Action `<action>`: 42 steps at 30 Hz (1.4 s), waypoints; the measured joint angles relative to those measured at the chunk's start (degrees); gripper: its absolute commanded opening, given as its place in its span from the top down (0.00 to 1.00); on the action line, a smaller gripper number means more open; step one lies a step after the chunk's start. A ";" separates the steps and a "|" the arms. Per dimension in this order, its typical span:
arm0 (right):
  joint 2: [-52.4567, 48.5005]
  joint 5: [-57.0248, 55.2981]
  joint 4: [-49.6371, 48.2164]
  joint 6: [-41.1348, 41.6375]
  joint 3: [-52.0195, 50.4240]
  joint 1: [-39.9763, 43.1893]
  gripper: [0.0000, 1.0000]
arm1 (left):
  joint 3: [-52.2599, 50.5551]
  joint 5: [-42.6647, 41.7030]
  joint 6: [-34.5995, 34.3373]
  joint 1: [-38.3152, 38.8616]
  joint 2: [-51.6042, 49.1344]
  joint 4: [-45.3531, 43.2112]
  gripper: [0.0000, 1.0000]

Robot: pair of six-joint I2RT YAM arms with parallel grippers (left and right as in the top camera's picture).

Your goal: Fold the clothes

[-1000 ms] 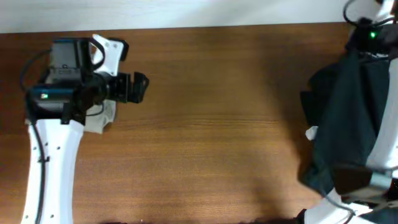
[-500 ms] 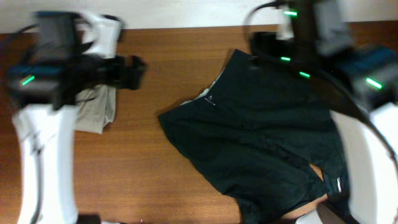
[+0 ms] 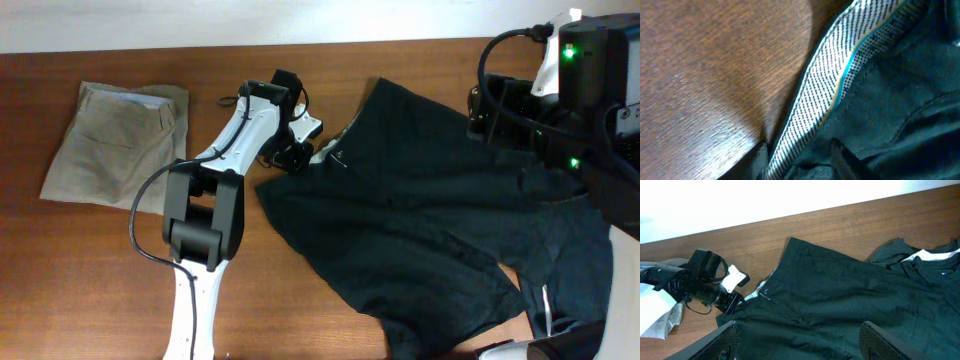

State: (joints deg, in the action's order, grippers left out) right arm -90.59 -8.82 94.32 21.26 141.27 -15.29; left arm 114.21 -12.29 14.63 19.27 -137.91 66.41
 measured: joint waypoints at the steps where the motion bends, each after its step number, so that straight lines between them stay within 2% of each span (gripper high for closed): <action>1: 0.00 -0.07 -0.02 0.00 0.00 0.00 0.20 | 0.00 0.11 0.00 0.07 -0.17 0.07 1.00; 4: 0.00 -0.66 0.42 0.00 0.00 0.00 0.19 | 0.35 5.99 -1.84 0.50 -0.33 2.84 1.00; 6: -0.02 -0.85 0.87 -0.02 -0.11 0.00 0.19 | 0.48 11.28 -5.03 -2.29 -0.33 6.86 1.00; 10: -2.25 -1.05 1.79 -0.02 -0.61 0.00 0.18 | 0.42 16.52 -9.16 -22.45 -0.48 12.48 1.00; 11: -4.81 -1.25 2.64 -0.02 -0.61 0.00 0.11 | 0.42 14.58 -9.64 -26.05 -0.48 13.79 0.96; 13: -10.12 -1.22 2.64 -0.07 -0.81 0.42 0.12 | 0.15 9.05 -9.42 -30.16 0.35 13.99 0.76; 14: -12.94 -1.22 2.64 0.00 -0.79 1.38 0.23 | -0.37 6.64 -8.52 -30.36 2.58 13.42 0.69; 16: -23.67 1.86 2.12 0.07 -0.87 6.88 0.28 | -0.31 2.69 -7.10 -29.92 12.33 11.56 0.58; 19: -38.80 11.28 -1.66 -2.60 -0.85 14.86 0.35 | -0.04 -1.20 -5.16 -26.43 21.33 8.76 0.54; 21: -50.01 14.91 -4.44 -3.72 -0.96 19.52 0.49 | -0.04 -1.97 -4.09 -22.43 21.64 7.93 0.54; 24: -59.54 19.85 -11.13 -5.25 -0.96 22.38 0.50 | -0.04 -2.01 -1.51 -16.96 21.62 6.16 0.51; 25: -61.42 21.29 -11.89 -5.64 -0.79 22.36 0.61 | -0.04 -1.18 -1.05 -15.69 21.64 5.95 0.51; 26: -61.42 22.49 -13.18 -6.10 -0.83 22.05 0.87 | -0.04 -0.42 -0.68 -15.30 21.62 5.90 0.51; 27: -61.53 23.10 -14.01 -5.95 -0.83 21.92 0.96 | -0.04 0.00 -0.66 -15.30 21.62 5.95 0.51; 30: -61.88 23.34 -20.68 -3.80 -0.83 22.51 0.96 | -0.04 0.48 -0.66 -15.30 21.62 5.86 0.51; 32: -62.53 28.68 -31.52 -1.90 -0.96 25.24 0.92 | -0.04 0.52 -0.66 -15.30 21.62 5.79 0.50; 33: -62.84 32.06 -36.48 -1.49 -0.87 27.12 0.77 | -0.04 0.55 -0.66 -15.30 21.62 5.68 0.50; 34: -63.04 34.40 -38.23 -0.74 -0.50 28.98 0.55 | -0.04 0.52 -0.66 -15.30 21.62 5.05 0.46; 35: -63.17 36.92 -38.69 -0.46 0.83 31.08 0.47 | -0.04 0.52 -0.66 -15.30 21.62 4.85 0.45; 38: -63.01 41.22 -27.85 -4.87 7.80 34.29 0.44 | -0.04 0.76 -0.48 -15.30 21.42 4.68 0.45; 39: -61.16 42.32 -14.47 -11.02 18.45 34.53 0.44 | -0.04 1.60 -0.46 -15.30 21.22 6.05 0.44; 40: -59.49 42.69 -11.21 -12.41 21.14 34.53 0.43 | -0.04 2.67 -0.48 -15.30 21.22 6.84 0.43; 41: -55.58 42.99 0.26 -14.97 30.93 34.53 0.41 | 0.35 3.45 -0.46 -15.30 21.33 9.70 0.38; 42: -51.91 43.25 2.40 -15.61 35.26 34.53 0.40 | 0.55 4.04 -0.46 -15.30 21.94 11.08 0.37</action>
State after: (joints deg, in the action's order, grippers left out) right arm -142.50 34.44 96.73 5.65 176.53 19.25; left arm 114.76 -8.25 14.17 3.97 -115.96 77.49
